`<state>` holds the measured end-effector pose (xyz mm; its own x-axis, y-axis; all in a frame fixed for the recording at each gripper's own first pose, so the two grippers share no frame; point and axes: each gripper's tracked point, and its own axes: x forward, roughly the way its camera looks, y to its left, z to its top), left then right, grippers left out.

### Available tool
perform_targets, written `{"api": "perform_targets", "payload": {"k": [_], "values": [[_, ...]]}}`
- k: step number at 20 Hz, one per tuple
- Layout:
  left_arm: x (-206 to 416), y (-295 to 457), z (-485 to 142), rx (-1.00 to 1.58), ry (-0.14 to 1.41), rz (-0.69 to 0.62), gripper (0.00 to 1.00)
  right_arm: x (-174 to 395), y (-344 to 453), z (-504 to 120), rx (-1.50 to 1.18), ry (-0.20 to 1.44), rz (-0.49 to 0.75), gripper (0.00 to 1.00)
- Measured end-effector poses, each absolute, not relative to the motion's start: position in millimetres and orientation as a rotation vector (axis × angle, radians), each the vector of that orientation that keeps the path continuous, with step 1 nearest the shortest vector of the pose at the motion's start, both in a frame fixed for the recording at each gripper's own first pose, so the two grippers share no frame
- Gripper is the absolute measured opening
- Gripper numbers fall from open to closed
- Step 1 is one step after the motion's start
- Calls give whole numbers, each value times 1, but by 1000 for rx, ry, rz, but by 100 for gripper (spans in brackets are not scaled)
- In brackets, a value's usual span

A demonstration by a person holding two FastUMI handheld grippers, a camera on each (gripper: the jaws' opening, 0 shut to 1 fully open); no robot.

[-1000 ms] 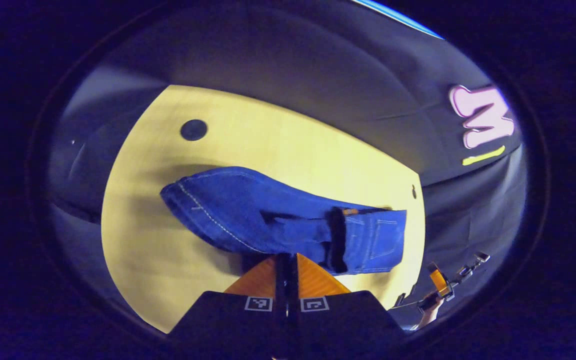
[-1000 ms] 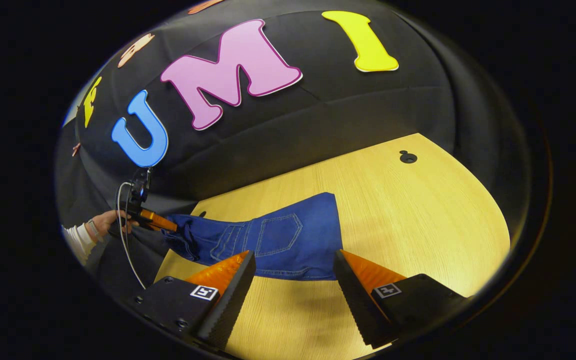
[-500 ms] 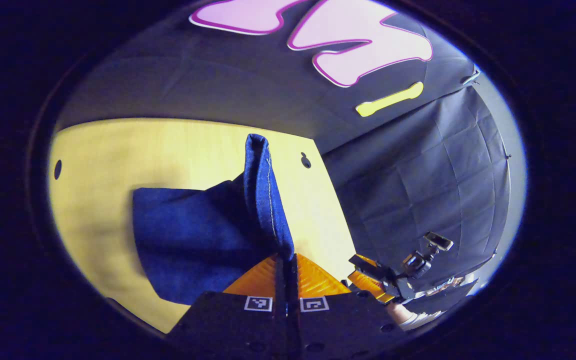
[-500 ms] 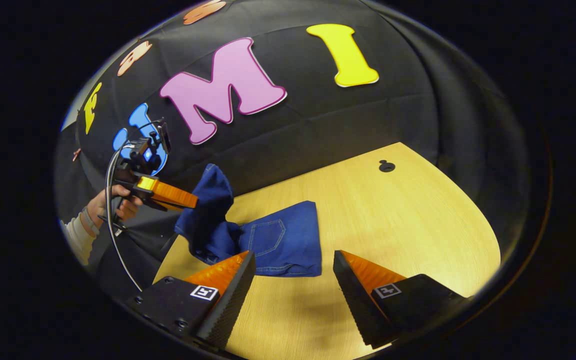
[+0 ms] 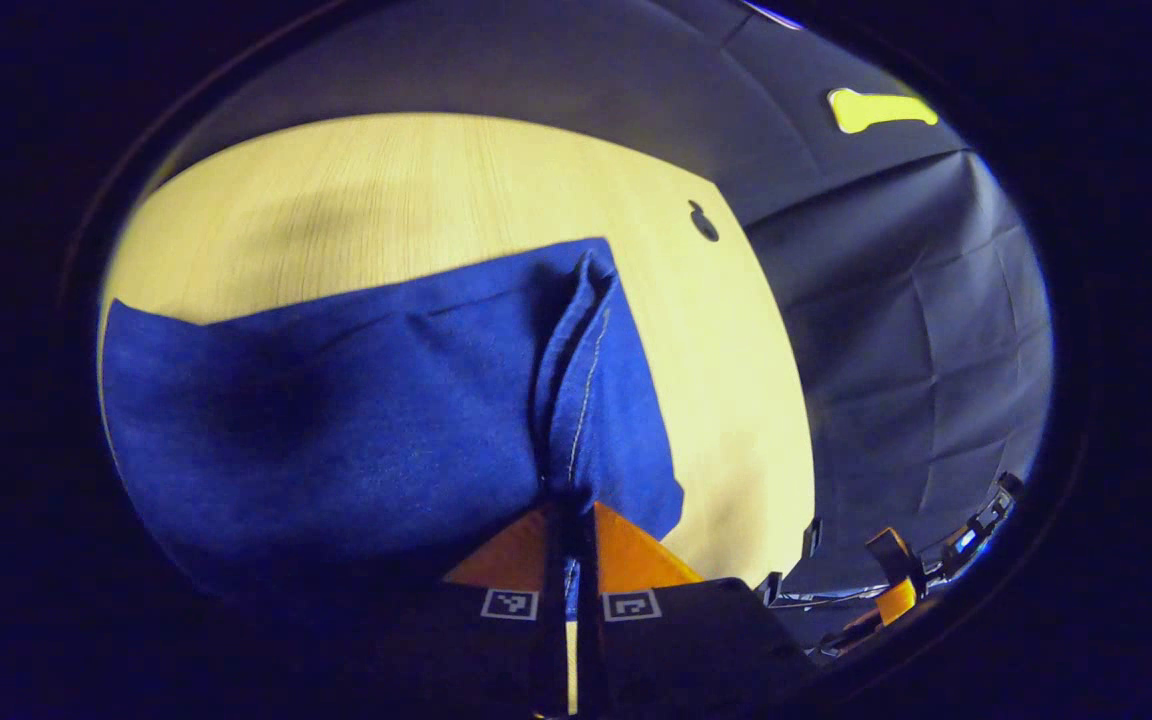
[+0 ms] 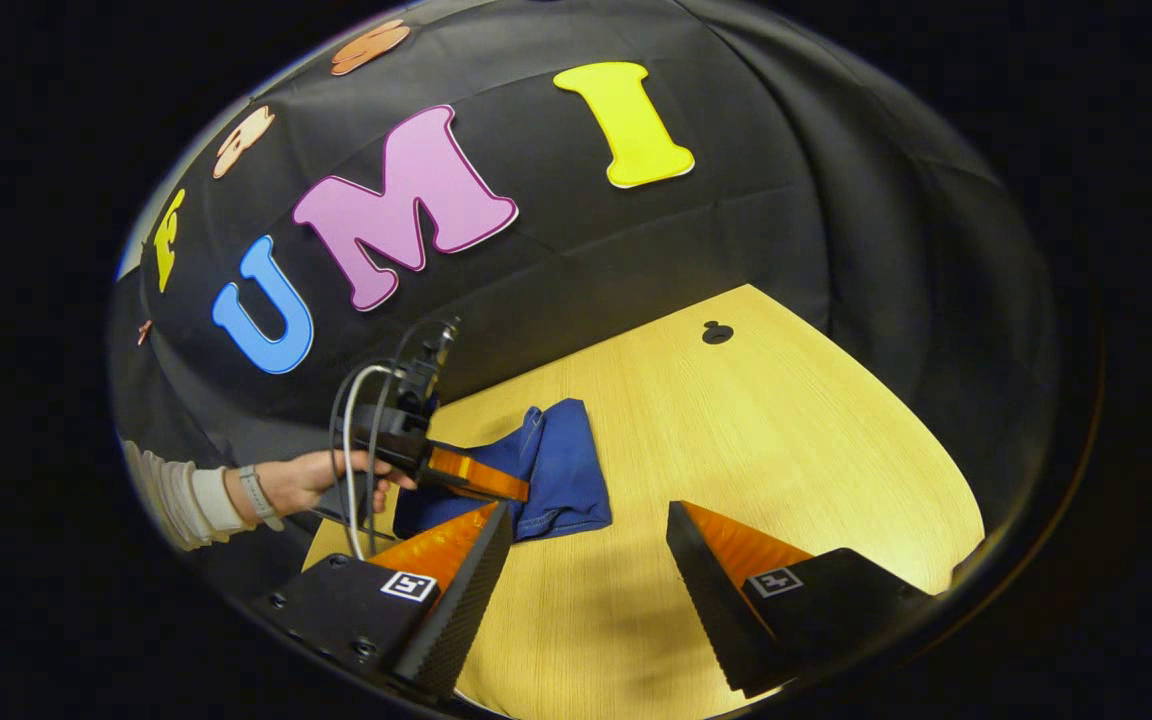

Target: Grasp the waist and the cuffs of the jeans and fold them to make the two legs overlap; first hold the waist and fold one-third of the jeans toward the cuffs, then hold the cuffs and fold the remaining one-third in the same direction to finish folding.

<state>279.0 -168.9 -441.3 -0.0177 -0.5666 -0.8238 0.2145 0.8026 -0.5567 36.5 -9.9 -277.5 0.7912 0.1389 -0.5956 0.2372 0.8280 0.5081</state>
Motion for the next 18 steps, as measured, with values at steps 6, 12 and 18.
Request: {"api": "perform_targets", "payload": {"k": [6,12,18], "values": [[299,-194,-416,-222,1219,-629,95,44,-17,-281,594,678,21,96],[305,-167,-310,-174,835,-557,96,53,-35,-267,478,651,63,96],[238,-76,-262,-191,633,-311,96,57,-13,-216,377,551,126,96]]}}
